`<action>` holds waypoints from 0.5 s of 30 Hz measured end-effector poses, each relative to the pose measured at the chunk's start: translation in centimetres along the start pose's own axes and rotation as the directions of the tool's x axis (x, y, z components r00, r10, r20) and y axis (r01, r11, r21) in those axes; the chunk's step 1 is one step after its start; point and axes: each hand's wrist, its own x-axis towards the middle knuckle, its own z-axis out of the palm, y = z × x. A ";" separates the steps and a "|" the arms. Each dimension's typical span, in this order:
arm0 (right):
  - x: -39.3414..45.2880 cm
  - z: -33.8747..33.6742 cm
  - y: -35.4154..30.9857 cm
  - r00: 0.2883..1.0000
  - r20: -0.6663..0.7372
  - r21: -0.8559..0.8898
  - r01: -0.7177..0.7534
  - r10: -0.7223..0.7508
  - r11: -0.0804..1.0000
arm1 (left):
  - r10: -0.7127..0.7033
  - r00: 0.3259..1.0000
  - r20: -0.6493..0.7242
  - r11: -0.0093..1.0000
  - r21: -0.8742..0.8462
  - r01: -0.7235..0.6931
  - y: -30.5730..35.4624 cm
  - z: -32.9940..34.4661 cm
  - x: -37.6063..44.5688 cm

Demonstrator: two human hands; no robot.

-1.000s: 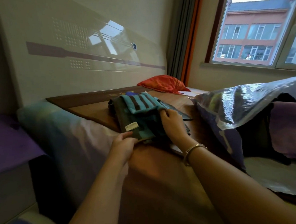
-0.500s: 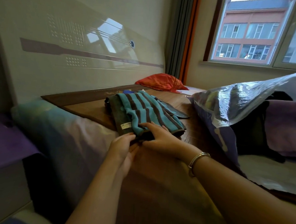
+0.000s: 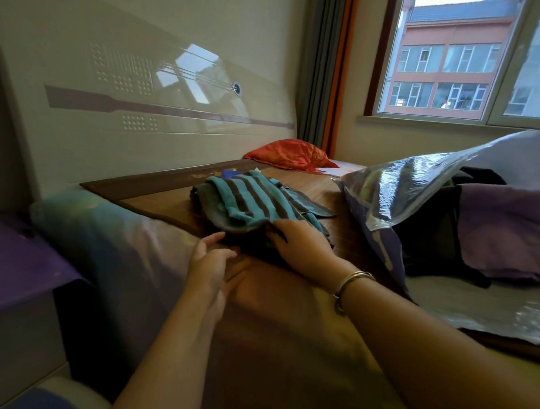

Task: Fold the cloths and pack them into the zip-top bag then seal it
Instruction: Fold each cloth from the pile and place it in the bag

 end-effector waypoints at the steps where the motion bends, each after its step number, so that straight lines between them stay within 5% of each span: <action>1: -0.4 -0.8 -0.3 0.995 -0.094 0.047 -0.016 0.020 0.999 | 0.024 1.000 0.000 1.000 0.001 -0.024 0.3 0.0 -0.8; 6: -1.4 -6.3 -2.2 0.890 -0.453 0.250 0.073 0.050 0.966 | 0.111 0.988 0.105 0.989 0.089 -0.121 1.1 0.8 -2.7; 11: -2.3 -13.6 -3.9 0.880 -0.427 0.501 0.039 0.208 0.865 | 0.181 0.952 0.248 0.953 0.197 -0.232 1.5 2.4 -5.4; 15: -4.7 -19.1 -3.9 0.893 -0.212 0.708 -0.139 0.397 0.692 | 0.239 0.934 0.265 0.919 0.249 -0.306 2.1 3.6 -7.2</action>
